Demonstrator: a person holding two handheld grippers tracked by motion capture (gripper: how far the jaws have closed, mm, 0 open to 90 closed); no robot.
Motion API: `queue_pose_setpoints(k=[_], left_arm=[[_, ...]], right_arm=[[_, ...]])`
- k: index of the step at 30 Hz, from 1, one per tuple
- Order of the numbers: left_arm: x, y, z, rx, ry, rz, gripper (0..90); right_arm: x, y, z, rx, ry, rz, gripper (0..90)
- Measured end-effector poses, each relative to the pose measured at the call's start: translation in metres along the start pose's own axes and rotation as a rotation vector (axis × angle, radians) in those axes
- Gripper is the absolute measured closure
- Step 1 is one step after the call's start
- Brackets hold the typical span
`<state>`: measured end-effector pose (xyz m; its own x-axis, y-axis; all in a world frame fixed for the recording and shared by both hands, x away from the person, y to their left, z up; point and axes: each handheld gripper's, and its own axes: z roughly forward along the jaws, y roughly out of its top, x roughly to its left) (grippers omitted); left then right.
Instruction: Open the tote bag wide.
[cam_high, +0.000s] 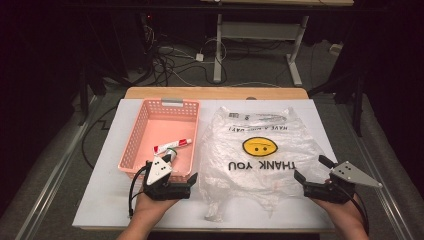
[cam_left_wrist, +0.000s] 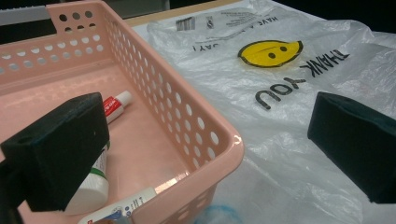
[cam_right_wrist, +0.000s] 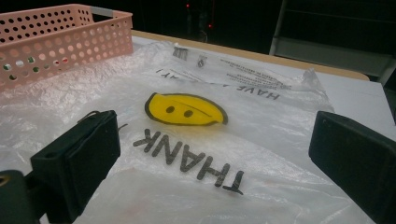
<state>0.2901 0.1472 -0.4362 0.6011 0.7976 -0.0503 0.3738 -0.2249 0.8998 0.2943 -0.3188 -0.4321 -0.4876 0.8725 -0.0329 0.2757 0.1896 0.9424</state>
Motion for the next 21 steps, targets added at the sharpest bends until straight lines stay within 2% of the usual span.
queue_pose_setpoints(k=[21], left_arm=[[0.0, 0.0014, -0.0022, 0.008, 0.002, 0.008, 0.0]], right_arm=[[-0.0017, 0.0014, 0.0003, 0.016, 0.006, 0.001, 2.3]])
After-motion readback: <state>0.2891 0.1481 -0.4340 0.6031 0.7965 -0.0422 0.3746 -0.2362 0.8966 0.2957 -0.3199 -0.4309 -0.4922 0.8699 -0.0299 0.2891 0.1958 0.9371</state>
